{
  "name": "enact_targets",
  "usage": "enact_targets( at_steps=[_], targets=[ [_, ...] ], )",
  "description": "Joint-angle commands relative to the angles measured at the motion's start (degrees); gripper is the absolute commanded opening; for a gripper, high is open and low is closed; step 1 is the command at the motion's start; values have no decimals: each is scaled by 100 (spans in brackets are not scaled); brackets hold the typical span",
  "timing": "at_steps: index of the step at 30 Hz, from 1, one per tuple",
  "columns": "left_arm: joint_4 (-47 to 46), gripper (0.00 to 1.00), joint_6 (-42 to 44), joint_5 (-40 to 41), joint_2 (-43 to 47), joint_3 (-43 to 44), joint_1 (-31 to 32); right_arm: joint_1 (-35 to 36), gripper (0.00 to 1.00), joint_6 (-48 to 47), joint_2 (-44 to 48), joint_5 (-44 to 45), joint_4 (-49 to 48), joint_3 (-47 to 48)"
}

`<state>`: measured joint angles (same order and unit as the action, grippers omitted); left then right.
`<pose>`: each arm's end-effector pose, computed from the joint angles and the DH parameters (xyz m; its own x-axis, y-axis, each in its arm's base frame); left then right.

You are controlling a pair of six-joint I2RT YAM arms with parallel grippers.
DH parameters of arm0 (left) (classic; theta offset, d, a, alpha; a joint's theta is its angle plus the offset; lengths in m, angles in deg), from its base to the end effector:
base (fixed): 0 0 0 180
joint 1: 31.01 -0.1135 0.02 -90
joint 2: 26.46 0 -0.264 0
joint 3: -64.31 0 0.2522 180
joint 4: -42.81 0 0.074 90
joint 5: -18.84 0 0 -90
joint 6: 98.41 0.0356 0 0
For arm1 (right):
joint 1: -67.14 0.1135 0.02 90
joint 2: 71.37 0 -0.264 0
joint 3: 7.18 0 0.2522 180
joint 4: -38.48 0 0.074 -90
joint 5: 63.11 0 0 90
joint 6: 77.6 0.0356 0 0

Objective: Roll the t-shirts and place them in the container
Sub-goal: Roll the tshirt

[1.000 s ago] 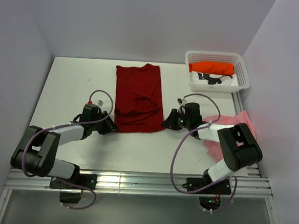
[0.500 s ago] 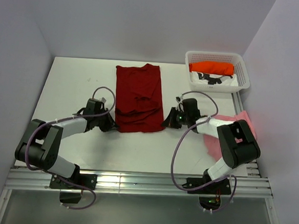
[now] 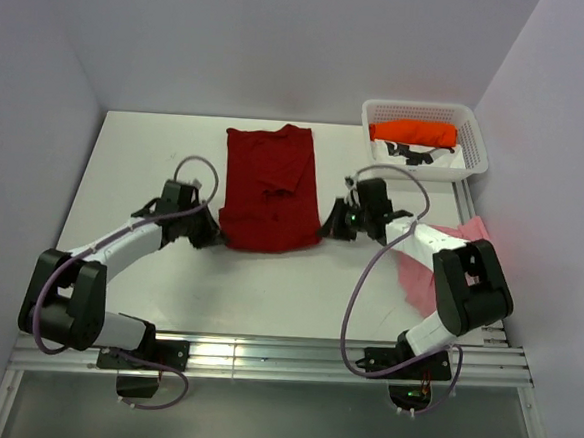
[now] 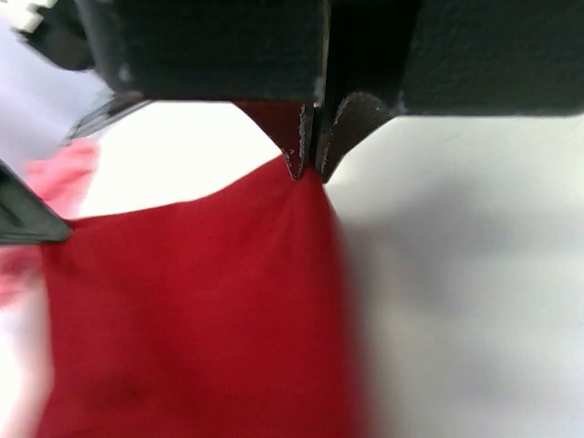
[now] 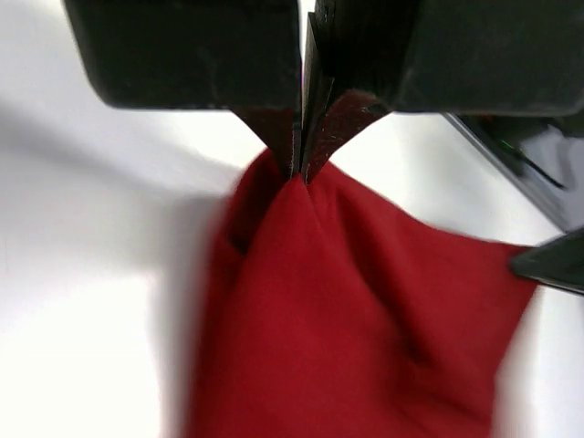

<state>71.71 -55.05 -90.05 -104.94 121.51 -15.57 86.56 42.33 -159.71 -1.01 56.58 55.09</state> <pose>0.2584 -0.0833 0.1979 -0.8367 -0.4825 -0.2589 -0.2281 0.7369 -0.6363 0.2911 0.1203 0.1931 -0.8741 0.1594 -0.4589 -0.2011 0.7412 0.6404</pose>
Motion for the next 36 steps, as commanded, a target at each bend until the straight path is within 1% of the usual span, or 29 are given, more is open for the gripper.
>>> enact_targets(
  at_steps=[1, 6, 9, 12, 14, 17, 18, 21, 22, 25, 27, 32, 36],
  targets=[
    [-246, 0, -170, -211, -141, -1001, -6, -61, 0, -31, -157, -66, 155, -579],
    [-292, 0, -153, -71, -98, -1224, -6, -70, 1, -172, -114, 12, 313, -597],
    [-292, 0, -109, 35, 17, -1303, 3, -61, 6, -260, -70, 92, 375, -685],
    [-397, 0, -109, 26, 69, -1408, 3, -70, 12, -260, 70, 13, 164, -922],
    [-441, 0, -118, -17, 131, -1496, 3, -70, 13, -251, 202, -5, 6, -1019],
    [-529, 0, -118, -79, 297, -1628, 11, -70, 13, -330, 308, 66, 76, -1054],
    [-529, 0, -127, -79, 359, -1663, 38, -70, 17, -365, 343, 57, 128, -1046],
    [-468, 1, -171, -35, 666, -1769, 134, -61, 36, -401, 544, 267, 260, -967],
    [-407, 2, -188, -9, 841, -1821, 161, -70, 38, -383, 580, 346, 269, -923],
    [-362, 5, -241, 44, 1184, -1927, 214, -61, 38, -365, 528, 426, 304, -563],
    [-336, 6, -276, 96, 1299, -1962, 257, -61, 38, -391, 318, 583, 331, -185],
    [-380, 5, -320, 246, 1239, -2085, 363, 35, 38, -602, -69, 873, 445, 648],
    [-686, 4, -355, 316, 1151, -2269, 424, 430, 38, -822, -604, 1497, 673, 1204]
  ],
)
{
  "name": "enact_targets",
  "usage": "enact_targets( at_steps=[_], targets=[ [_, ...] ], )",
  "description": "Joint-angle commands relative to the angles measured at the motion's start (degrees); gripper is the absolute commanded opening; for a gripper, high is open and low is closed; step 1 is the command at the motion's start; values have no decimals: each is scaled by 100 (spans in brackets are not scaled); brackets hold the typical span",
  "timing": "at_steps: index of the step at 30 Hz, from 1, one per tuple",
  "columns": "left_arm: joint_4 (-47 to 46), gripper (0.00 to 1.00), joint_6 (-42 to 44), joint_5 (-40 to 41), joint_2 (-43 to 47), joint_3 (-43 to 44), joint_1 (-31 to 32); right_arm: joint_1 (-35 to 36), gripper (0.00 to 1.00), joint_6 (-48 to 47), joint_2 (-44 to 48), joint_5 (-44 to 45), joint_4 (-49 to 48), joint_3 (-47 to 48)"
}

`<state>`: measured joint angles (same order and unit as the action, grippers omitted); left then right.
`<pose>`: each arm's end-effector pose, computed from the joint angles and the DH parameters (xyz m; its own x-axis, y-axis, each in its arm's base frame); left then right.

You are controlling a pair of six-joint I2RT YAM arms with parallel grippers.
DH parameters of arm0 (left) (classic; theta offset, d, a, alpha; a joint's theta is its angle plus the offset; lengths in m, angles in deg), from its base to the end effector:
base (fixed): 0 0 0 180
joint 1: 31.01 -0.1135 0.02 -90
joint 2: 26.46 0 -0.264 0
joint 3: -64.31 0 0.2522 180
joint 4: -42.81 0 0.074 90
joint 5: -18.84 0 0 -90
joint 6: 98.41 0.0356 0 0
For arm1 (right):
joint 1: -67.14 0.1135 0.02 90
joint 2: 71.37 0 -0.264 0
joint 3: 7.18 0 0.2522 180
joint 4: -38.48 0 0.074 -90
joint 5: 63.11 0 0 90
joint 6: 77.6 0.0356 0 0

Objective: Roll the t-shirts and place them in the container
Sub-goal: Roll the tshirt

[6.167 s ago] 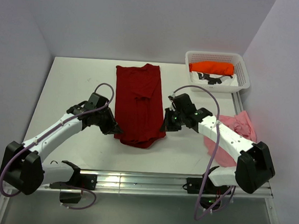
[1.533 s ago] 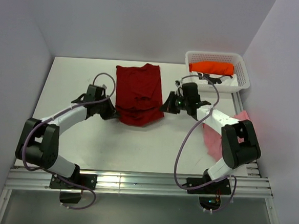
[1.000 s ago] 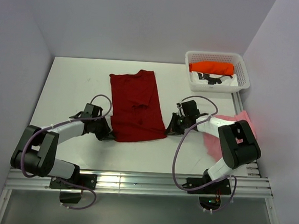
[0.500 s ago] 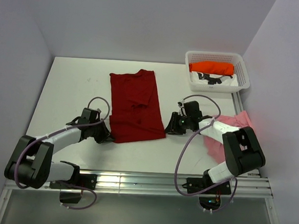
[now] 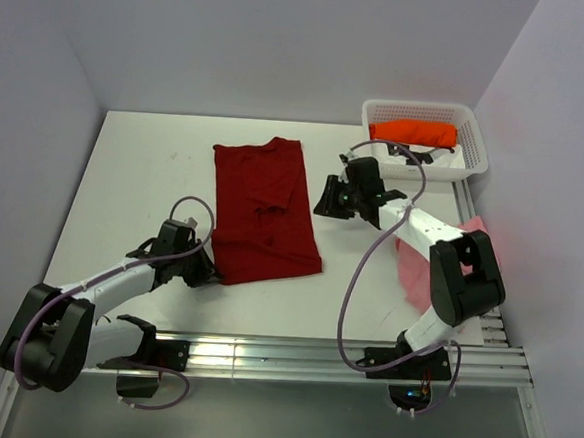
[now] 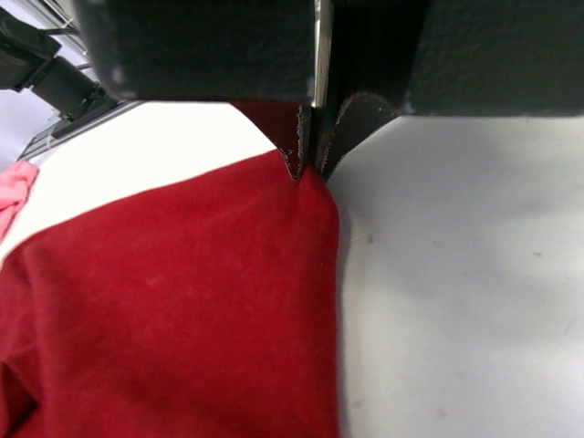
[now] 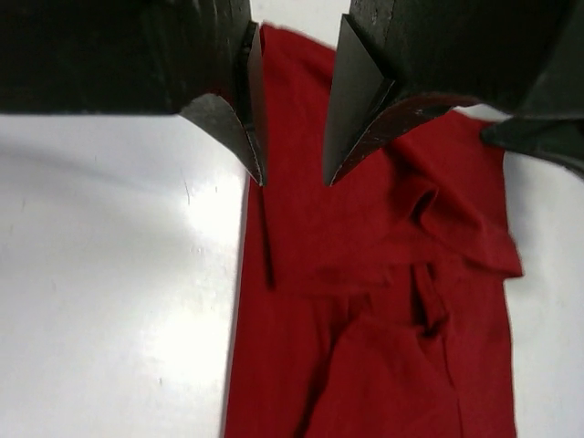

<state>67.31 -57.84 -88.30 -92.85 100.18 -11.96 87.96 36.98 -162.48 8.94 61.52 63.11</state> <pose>0.1794 -0.0731 0.1388 -0.8619 -0.4703 -0.1894 -0.2816 0.7547 -0.5925 0.3126 0.1306 0.2131 -0.8160 0.1131 -0.5669 -0.2270 0.8392 0.4941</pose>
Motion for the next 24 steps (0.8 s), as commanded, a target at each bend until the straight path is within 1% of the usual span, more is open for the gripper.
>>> enact_targets(
  at_steps=[1, 4, 7, 10, 18, 24],
  targets=[
    [-300, 4, -84, 150, -76, -154, 81, 343, 38, -296, -433, 721, 240, 515],
    [-432, 4, -111, 185, -137, -216, 125, 545, 41, -331, -811, 1047, 294, 832],
    [-477, 4, -102, 220, -111, -251, 161, 651, 44, -375, -1092, 1092, 311, 1052],
    [-459, 4, -76, 273, -85, -260, 187, 827, 44, -419, -1286, 1303, 399, 1237],
    [-450, 3, -76, 291, -111, -260, 205, 1073, 42, -463, -1638, 1663, 540, 1474],
    [-424, 2, -67, 291, -102, -251, 213, 1108, 39, -489, -1813, 1717, 575, 1536]
  ],
)
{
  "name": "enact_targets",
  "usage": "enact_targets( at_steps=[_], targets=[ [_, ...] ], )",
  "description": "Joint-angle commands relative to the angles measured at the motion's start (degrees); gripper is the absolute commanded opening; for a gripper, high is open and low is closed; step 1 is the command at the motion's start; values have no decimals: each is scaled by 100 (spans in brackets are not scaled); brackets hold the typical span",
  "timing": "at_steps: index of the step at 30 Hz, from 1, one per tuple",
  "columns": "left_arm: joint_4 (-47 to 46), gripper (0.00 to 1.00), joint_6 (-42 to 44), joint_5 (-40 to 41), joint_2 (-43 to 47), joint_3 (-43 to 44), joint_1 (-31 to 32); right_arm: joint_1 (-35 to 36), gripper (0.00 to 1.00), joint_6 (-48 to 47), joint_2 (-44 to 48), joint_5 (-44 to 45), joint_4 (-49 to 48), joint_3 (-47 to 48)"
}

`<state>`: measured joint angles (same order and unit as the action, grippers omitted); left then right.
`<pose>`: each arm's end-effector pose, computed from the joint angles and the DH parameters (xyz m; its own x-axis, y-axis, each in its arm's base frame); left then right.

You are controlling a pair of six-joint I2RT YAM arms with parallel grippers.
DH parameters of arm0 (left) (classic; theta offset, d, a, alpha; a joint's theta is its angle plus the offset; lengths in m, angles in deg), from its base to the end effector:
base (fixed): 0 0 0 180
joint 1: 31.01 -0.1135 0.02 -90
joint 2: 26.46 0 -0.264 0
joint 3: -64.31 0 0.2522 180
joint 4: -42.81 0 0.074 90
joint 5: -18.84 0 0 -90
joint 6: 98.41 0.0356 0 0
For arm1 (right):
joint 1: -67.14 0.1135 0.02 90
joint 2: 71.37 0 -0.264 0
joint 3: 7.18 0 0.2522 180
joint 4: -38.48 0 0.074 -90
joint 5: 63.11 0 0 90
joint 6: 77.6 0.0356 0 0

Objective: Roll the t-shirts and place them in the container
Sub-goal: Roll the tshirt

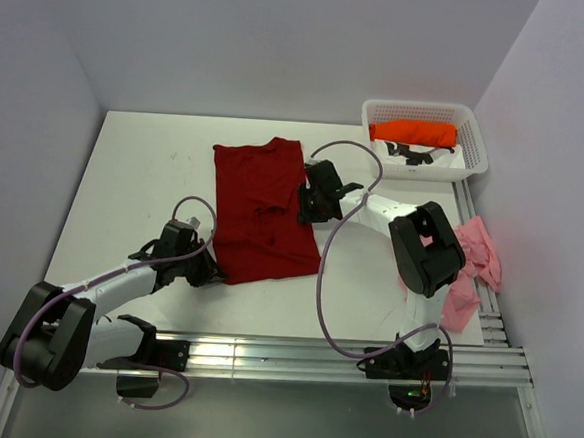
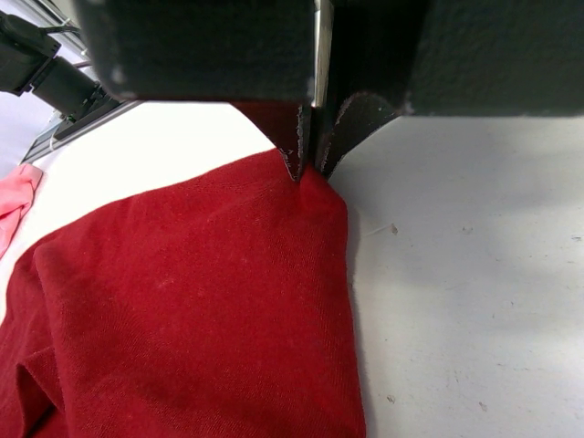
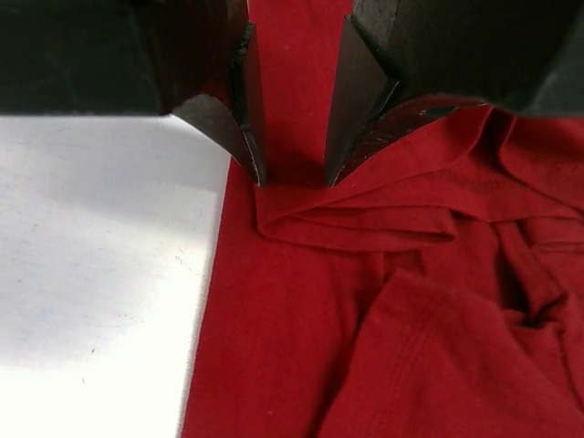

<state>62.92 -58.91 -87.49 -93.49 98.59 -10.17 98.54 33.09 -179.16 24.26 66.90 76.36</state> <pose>0.1781 -0.0785 0.1339 -0.8597 -0.4651 -0.2111 -0.2568 0.7509 -0.6084 0.3380 0.2083 0.1742 -0.8272 -0.0914 -0.5544 -0.2693 0.9305 0.2484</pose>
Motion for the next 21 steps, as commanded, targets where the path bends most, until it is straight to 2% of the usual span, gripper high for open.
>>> enact_targets(
  at_steps=[1, 4, 7, 10, 11, 17, 21],
  targets=[
    [33, 2, 49, 227, -39, -83, 43, 42, 39, -109, -163, 149, 3, 203],
    [94, 2, 58, 245, -13, -65, 34, 42, 38, -109, -199, 114, -15, 194],
    [121, 2, 67, 254, 14, -74, 43, 42, 32, -100, -251, 105, -15, 211],
    [86, 2, 58, 245, 32, -118, 43, 42, 13, -100, -295, 53, -24, 273],
    [68, 2, 49, 236, 32, -126, 43, 42, 0, -91, -287, 9, -33, 273],
    [129, 2, 75, 271, 66, -118, 52, -37, 0, 93, -103, -114, -138, 308],
    [156, 2, 84, 315, 128, -135, 52, -326, 0, 286, -41, -526, -296, 299]
  ],
)
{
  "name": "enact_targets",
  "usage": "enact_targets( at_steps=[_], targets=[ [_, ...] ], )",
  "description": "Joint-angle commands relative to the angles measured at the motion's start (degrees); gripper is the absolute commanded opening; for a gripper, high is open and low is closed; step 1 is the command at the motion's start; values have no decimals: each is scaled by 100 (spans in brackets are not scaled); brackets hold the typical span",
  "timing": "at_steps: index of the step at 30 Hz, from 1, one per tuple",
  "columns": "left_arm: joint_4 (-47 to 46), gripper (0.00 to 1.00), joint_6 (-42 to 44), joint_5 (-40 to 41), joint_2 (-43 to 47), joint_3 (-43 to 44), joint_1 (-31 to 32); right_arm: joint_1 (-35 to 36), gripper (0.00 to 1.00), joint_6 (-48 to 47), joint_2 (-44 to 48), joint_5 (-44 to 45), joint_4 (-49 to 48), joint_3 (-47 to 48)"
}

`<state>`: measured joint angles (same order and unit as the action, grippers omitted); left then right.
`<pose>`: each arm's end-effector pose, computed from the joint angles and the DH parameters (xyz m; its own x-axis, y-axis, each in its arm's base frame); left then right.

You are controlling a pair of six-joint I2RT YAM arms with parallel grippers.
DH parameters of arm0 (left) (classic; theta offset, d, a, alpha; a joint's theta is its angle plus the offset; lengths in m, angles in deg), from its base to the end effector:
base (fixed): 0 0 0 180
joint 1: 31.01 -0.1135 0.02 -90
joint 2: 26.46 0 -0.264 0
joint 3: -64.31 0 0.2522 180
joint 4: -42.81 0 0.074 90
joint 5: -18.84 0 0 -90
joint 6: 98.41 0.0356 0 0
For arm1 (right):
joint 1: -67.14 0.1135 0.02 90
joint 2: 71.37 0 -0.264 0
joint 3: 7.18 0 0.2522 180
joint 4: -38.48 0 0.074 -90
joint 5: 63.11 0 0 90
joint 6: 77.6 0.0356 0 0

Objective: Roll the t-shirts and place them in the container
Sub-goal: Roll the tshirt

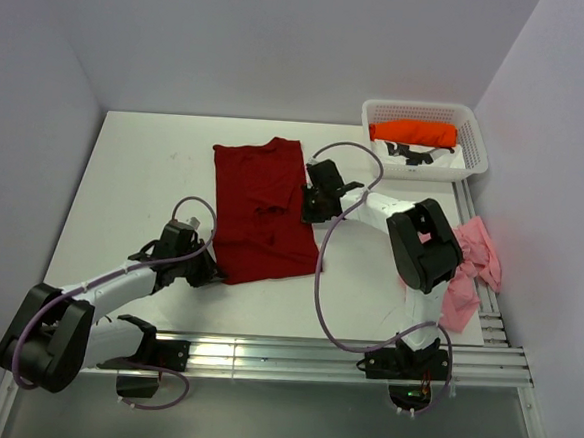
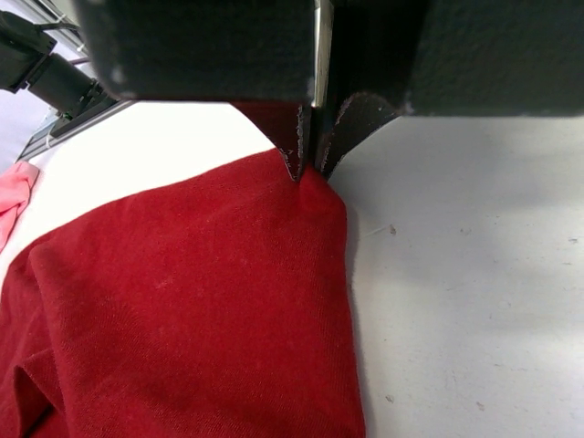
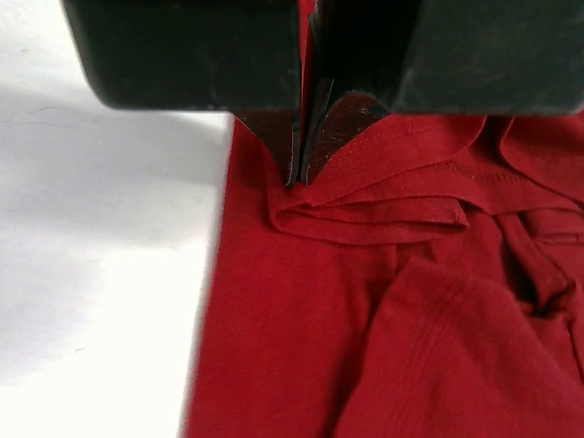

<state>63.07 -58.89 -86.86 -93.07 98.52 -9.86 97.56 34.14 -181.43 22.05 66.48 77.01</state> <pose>0.1773 -0.0789 0.1346 -0.8579 -0.4644 -0.2200 -0.2535 0.7549 -0.6048 0.3452 0.2062 0.1630 -0.8497 -0.0709 -0.5224 -0.2505 0.9262 0.2817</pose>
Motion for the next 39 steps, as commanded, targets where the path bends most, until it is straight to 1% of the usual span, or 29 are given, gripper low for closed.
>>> enact_targets(
  at_steps=[1, 3, 12, 22, 23, 24, 26, 27, 29, 32, 34, 36, 39],
  targets=[
    [141, 2, 82, 252, 87, -129, 30, -272, 0, 208, 187, -359, -272, 234],
    [149, 2, 82, 261, 87, -129, 30, -404, 0, 278, 195, -491, -360, 182],
    [141, 1, 73, 305, 69, -181, 56, -659, 0, 542, 354, -561, -676, -135],
    [185, 3, -15, 384, 139, -252, 109, -844, 0, 745, 73, -746, -747, -188],
    [211, 4, -23, 384, 166, -252, 109, -844, 4, 718, 81, -772, -791, -197],
    [237, 5, -32, 393, 192, -243, 109, -835, 12, 709, 116, -842, -835, -266],
    [281, 7, -41, 410, 271, -217, 118, -853, 22, 639, 318, -861, -940, -346],
    [299, 7, -41, 419, 289, -199, 118, -818, 31, 604, 484, -747, -906, -372],
    [325, 6, -32, 454, 271, -138, 118, -748, 36, 455, 625, -563, -678, -320],
    [325, 6, -23, 454, 192, -102, 118, -450, 42, 253, 889, 8, -318, -188],
    [290, 6, -23, 454, 131, -111, 126, -117, 42, 156, 995, 306, -168, -109],
    [264, 6, -23, 463, 104, -120, 127, 122, 42, 129, 1030, 370, 26, -30],
    [229, 5, -32, 481, 87, -129, 144, 482, 43, 138, 847, 229, 272, 154]
  ],
)
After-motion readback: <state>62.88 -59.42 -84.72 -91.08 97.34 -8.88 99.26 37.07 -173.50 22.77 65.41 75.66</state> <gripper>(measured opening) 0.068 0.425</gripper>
